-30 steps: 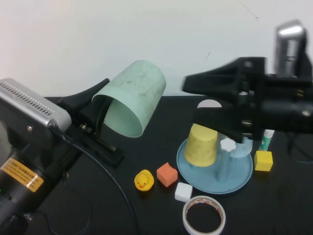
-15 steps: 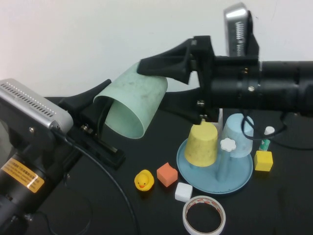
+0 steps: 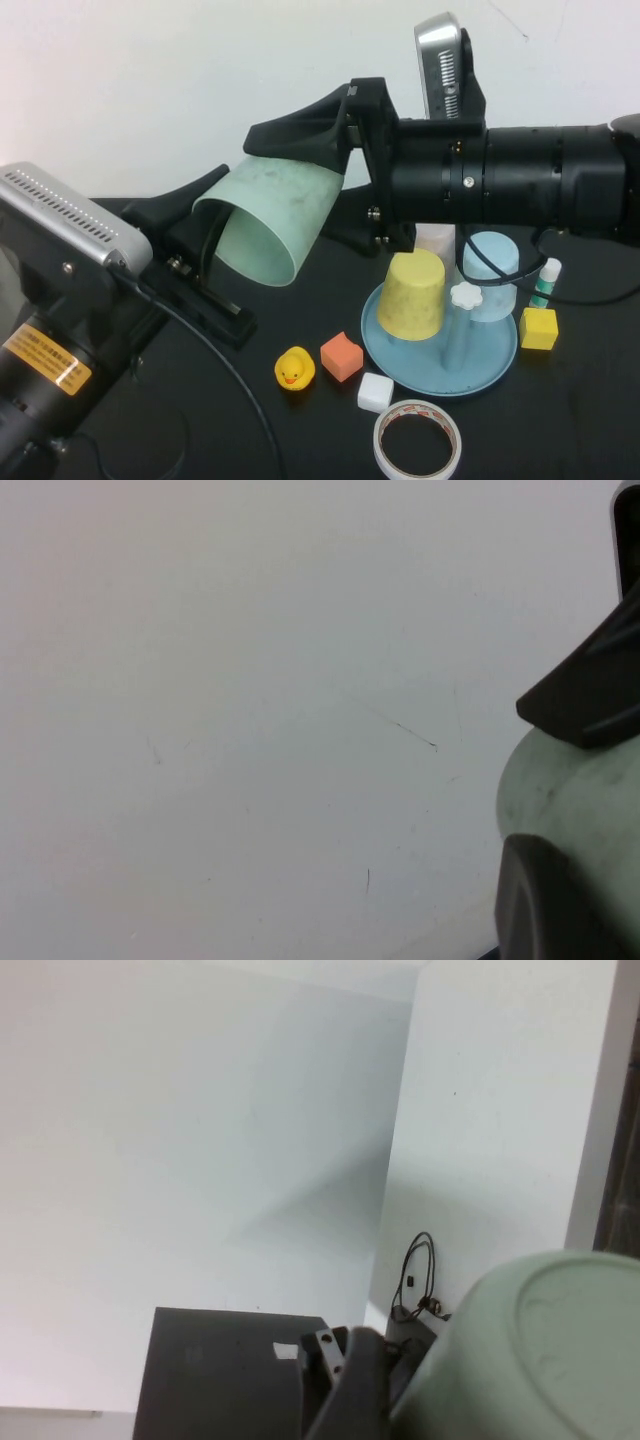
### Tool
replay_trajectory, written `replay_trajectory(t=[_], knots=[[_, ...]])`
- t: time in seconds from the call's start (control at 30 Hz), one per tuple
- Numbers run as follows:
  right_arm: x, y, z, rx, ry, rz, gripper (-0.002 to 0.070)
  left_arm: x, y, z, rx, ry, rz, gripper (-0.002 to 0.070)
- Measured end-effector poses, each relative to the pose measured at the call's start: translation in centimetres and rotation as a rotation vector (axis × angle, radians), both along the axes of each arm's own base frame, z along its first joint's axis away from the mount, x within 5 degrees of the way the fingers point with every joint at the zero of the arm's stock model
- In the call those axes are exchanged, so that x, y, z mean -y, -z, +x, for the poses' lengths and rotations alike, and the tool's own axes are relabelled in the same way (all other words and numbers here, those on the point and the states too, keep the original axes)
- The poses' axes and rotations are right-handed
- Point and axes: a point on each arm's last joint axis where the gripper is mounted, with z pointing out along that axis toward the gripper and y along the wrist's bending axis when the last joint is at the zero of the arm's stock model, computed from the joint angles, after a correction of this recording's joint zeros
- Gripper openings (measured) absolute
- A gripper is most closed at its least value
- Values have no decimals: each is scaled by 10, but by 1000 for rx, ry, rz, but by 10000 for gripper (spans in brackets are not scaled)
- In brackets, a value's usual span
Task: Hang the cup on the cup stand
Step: Adjust the cup with two arms, then place the cup on the cup holder
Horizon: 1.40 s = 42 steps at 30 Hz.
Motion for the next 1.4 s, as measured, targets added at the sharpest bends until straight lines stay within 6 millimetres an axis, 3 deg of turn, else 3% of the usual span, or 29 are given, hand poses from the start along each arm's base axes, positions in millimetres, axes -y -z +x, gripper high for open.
replay_trajectory(t=[0.1, 0.33, 0.63, 0.93, 1.07, 1.23, 1.3, 1.4], knots=[[0, -1, 0, 25, -1, -4, 596, 0, 0, 0, 0, 0, 1, 6], [0, -1, 1, 59, -2, -16, 596, 0, 2, 0, -9, 0, 17, 27], [4, 0, 5, 190, 13, -66, 596, 3, 4, -5, -60, 54, 46, 374], [54, -34, 13, 550, 79, -124, 596, -10, -14, -31, -67, 91, 96, 412], [75, -49, 6, 750, 29, -180, 596, -23, -22, -45, -84, 60, 102, 375], [92, -50, -13, 957, -147, -395, 596, -47, -19, -64, -224, -45, 184, 101], [98, -46, -19, 1009, -217, -517, 596, -57, -15, -71, -292, -91, 223, 43], [105, -34, -24, 1026, -247, -631, 596, -70, -8, -81, -400, -147, 255, 13]])
